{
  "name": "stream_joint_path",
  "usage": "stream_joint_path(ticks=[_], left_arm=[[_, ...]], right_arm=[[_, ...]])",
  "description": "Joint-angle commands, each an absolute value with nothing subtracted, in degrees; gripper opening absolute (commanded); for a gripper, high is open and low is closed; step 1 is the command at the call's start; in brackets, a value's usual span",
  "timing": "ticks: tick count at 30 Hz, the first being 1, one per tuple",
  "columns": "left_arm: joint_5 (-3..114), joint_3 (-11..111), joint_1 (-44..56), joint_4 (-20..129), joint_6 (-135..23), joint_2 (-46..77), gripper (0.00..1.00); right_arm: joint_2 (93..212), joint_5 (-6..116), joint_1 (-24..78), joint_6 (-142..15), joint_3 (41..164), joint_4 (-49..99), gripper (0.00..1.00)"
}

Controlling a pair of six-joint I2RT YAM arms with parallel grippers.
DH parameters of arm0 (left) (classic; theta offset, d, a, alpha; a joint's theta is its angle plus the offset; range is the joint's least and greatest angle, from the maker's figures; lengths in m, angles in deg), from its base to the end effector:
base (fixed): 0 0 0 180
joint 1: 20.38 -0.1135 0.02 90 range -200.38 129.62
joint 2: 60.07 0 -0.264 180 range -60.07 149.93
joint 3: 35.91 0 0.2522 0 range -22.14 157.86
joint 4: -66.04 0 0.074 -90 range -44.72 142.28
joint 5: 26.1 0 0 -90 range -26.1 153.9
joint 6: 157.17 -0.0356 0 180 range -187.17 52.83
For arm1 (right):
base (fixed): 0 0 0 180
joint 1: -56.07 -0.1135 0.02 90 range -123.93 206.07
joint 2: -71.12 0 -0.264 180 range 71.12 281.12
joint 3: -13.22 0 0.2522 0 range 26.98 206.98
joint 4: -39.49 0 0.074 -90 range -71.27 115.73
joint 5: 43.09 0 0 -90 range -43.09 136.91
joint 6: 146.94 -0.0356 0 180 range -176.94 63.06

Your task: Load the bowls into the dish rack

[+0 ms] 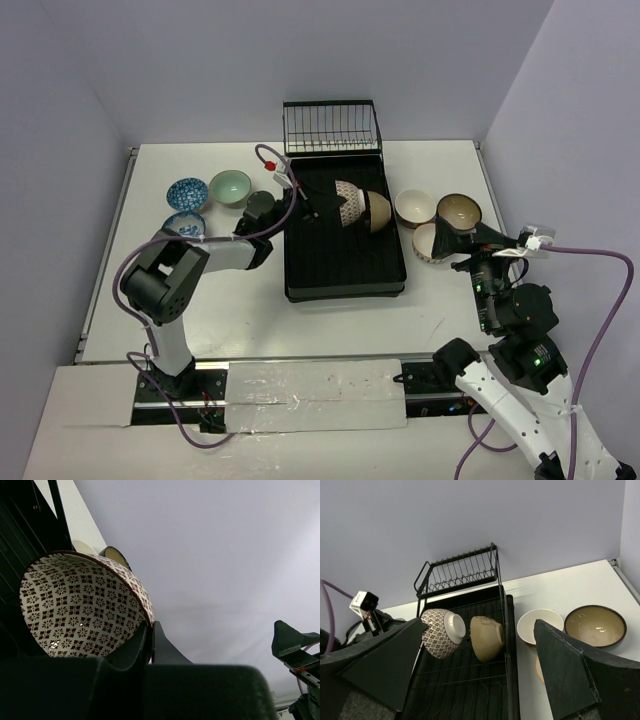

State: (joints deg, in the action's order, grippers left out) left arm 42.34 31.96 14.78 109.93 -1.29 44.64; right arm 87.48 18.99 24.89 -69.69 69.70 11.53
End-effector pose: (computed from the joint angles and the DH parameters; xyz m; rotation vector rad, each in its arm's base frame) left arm 0.3155 -0.2383 0.2308 -0.0953 1.7029 -1.6578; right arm 0.0622 0.0182 0.3726 0.1910 1.3772 0.3092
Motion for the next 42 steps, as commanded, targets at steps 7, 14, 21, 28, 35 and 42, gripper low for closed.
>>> stream_joint_path(ticks=[7,14,21,28,35,42], left_arm=[[39.6,34.5,15.0,118.8,-0.3,49.3,0.00],[38.3,34.8,15.0,122.0,0.8,51.7,0.00],[36.6,35.6,15.0,123.7,1.1,53.6,0.00],[36.2,36.4,15.0,123.2,1.5,55.3,0.00],[37.0,36.5,15.0,120.4,0.4,55.9,0.00],[38.9,36.7,14.9,114.4,-2.0,54.5,0.03]], right_arm=[[87.3,19.6,24.3,-69.2,69.5,12.6,0.99],[87.5,19.8,24.3,-69.2,69.6,12.7,0.99],[87.5,19.9,24.3,-69.2,69.4,12.7,0.98],[87.4,20.1,24.2,-69.2,69.4,12.6,0.98],[87.2,20.0,24.2,-69.2,69.4,12.7,0.98],[87.3,20.5,24.2,-69.2,69.3,12.6,0.98]])
